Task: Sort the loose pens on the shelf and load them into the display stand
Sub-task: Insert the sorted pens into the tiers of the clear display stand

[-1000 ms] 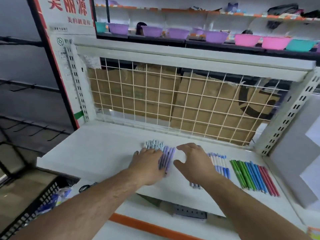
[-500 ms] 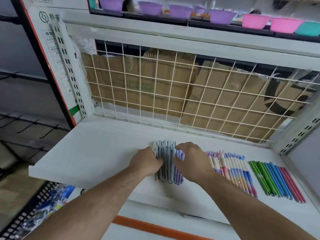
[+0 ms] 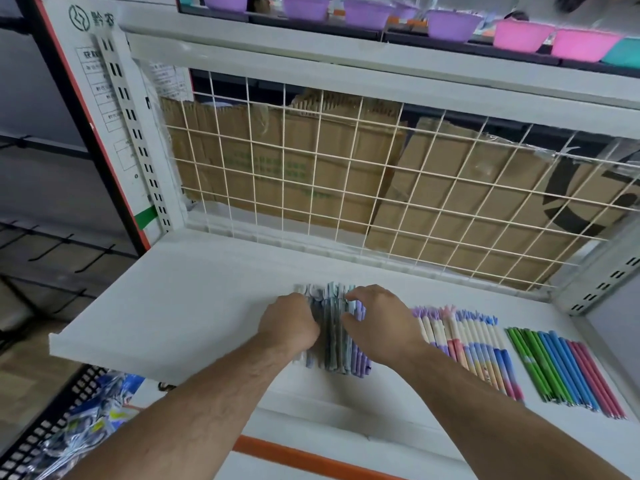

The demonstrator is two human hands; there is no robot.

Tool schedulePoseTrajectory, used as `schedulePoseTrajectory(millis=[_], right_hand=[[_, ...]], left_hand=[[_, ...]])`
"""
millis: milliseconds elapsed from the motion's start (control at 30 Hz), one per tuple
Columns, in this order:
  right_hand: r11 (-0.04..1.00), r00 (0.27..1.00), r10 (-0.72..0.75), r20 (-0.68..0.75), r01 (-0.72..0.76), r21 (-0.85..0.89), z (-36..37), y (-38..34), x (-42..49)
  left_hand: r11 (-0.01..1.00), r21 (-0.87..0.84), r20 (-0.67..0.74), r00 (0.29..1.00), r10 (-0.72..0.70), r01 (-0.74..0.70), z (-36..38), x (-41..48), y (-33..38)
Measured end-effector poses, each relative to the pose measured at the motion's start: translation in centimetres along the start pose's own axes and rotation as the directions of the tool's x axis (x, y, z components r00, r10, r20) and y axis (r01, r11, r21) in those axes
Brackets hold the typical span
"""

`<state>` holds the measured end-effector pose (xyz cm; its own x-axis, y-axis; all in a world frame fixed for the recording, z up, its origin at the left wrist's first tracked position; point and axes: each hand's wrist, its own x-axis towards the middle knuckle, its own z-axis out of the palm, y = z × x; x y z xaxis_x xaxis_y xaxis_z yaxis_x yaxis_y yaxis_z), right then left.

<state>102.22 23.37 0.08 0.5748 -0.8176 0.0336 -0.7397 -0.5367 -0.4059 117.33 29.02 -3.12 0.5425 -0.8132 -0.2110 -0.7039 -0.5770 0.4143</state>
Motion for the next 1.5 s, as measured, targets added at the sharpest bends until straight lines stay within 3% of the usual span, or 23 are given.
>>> schedulePoseTrajectory(millis=[267,467,600,767,1100,1500], right_hand=[[1.000,1.000,0.018,-0.013,-0.018,0.017,-0.3,0.4,-0.1],[0.998,0.999,0.052,0.016,-0.052,0.041,-1.1,0.4,-0.4],[0.988,0.997,0.069,0.017,-0.071,0.139,-2.0,0.1,-0.8],[0.950,0.995,0.091,-0.042,-0.074,0.304,-3.3,0.2,-2.2],[0.821,0.956,0.264,-0.125,-0.155,0.549,-9.3,3.3,-6.4],[0.761,0.908,0.348,-0.233,-0.128,0.636,-18.2,16.4,-15.4]], left_hand=[[0.998,0.061,0.004,1.000,0.014,-0.014,0.0,0.5,-0.4],[0.973,-0.222,0.072,0.996,-0.051,0.066,-1.1,0.5,-0.8],[0.858,-0.510,0.059,0.998,-0.034,0.059,-2.5,-0.4,0.0],[0.720,-0.694,0.102,0.987,0.125,-0.020,-3.2,-1.9,2.4],[0.641,-0.740,0.112,0.903,0.414,-0.203,-2.0,-6.1,9.7],[0.554,-0.800,0.114,0.848,0.517,-0.230,3.7,-14.1,25.3]])
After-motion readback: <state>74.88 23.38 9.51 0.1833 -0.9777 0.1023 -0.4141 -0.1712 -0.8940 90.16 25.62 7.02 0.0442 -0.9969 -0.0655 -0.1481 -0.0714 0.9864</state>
